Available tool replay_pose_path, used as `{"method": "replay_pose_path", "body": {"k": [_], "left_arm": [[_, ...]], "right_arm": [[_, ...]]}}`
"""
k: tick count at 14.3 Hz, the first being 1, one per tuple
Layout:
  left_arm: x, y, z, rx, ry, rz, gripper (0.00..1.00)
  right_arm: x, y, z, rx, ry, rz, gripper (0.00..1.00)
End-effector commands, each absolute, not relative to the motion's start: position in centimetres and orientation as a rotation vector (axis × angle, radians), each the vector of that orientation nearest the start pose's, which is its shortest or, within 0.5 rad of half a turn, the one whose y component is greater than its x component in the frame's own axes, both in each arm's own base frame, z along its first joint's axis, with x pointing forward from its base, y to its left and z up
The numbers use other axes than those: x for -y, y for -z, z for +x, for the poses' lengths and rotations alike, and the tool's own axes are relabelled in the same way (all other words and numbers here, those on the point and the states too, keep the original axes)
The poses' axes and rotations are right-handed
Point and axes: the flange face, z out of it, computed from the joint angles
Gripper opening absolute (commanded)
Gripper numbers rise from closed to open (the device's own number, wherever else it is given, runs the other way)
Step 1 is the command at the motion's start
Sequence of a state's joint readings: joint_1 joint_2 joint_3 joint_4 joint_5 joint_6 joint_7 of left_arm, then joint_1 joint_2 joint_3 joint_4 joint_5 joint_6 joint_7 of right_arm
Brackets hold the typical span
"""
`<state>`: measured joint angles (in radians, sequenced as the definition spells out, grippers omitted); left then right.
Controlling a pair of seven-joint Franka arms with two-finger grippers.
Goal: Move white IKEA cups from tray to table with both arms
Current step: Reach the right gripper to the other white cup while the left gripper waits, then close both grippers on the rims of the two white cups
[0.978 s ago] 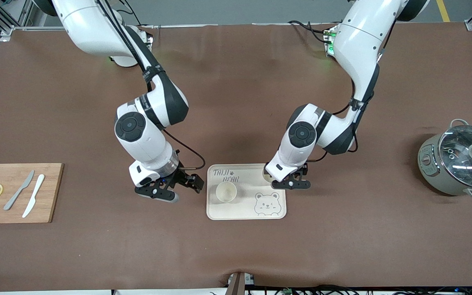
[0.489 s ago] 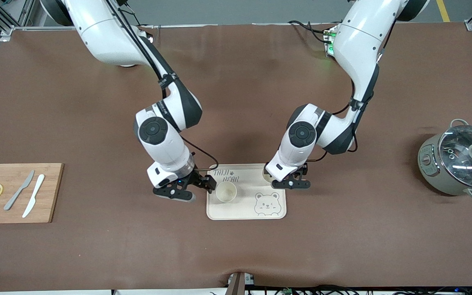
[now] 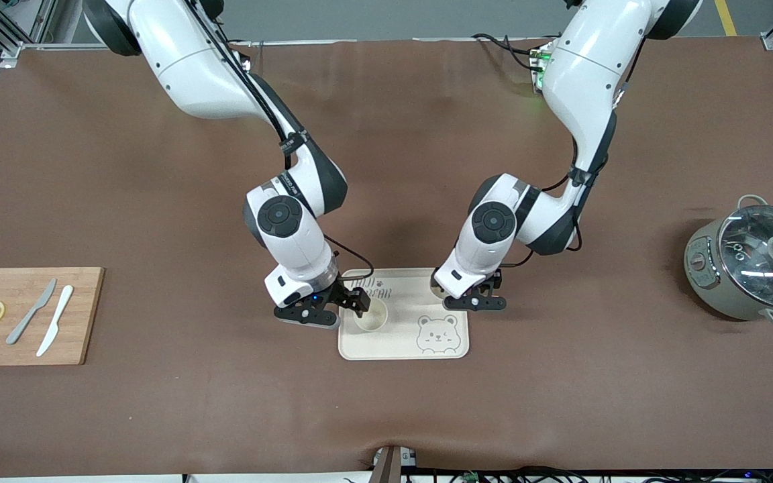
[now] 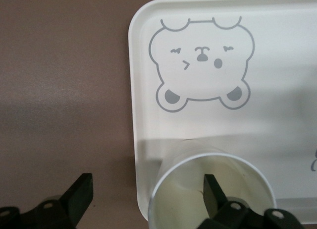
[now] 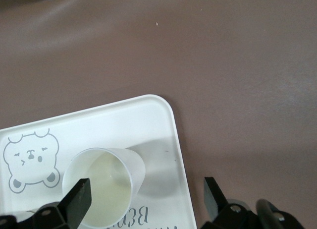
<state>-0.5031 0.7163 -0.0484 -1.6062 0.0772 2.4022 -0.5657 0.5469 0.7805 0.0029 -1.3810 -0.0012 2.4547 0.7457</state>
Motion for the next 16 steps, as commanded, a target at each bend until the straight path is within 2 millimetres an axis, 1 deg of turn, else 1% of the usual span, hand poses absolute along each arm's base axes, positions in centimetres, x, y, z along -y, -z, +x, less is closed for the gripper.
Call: {"method": "replay_pose_path", "body": {"k": [1,3,7,8,9,10,11,12,14,15,16], "left_arm": [[36.4,-21.2,60.0,0.041,0.146,-3.154,0.00],[36.4,-21.3,60.1,0.044,0.152,-3.154,0.00],[35.9,-21.3,60.3,0.043,0.150,-3.150,0.00],[35.6,-21.7,60.6,0.035,0.153,-3.151,0.00],[34.9,-22.3,61.1,0.031,0.166,-3.150,0.00],[33.9,-23.4,61.8,0.035,0.180,-3.151,0.00],[32.4,-24.2,62.5,0.044,0.172,-3.143,0.00],[31.6,-25.0,62.9,0.007,0.164,-3.137,0.00],[28.9,-26.7,64.1,-0.029,0.164,-3.127,0.00],[28.0,-27.6,64.3,-0.059,0.146,-3.120,0.00],[26.7,-28.7,64.7,-0.088,0.134,-3.114,0.00]], "right_arm": [[-40.7,-26.9,65.1,-0.293,0.384,-2.926,1.00],[-40.8,-26.1,65.1,-0.294,0.384,-2.923,1.00],[-41.3,-25.1,64.8,-0.280,0.388,-2.925,1.00],[-41.3,-24.5,64.8,-0.282,0.385,-2.925,1.00],[-41.4,-23.9,64.8,-0.287,0.396,-2.916,1.00],[-41.7,-23.2,64.6,-0.284,0.401,-2.910,1.00],[-41.8,-22.8,64.6,-0.282,0.406,-2.907,1.00],[-42.0,-22.6,64.6,-0.279,0.411,-2.904,1.00],[-41.9,-22.0,64.7,-0.282,0.407,-2.907,1.00],[-41.7,-21.9,64.8,-0.284,0.415,-2.908,1.00],[-41.6,-21.7,64.9,-0.284,0.421,-2.914,1.00]]}}
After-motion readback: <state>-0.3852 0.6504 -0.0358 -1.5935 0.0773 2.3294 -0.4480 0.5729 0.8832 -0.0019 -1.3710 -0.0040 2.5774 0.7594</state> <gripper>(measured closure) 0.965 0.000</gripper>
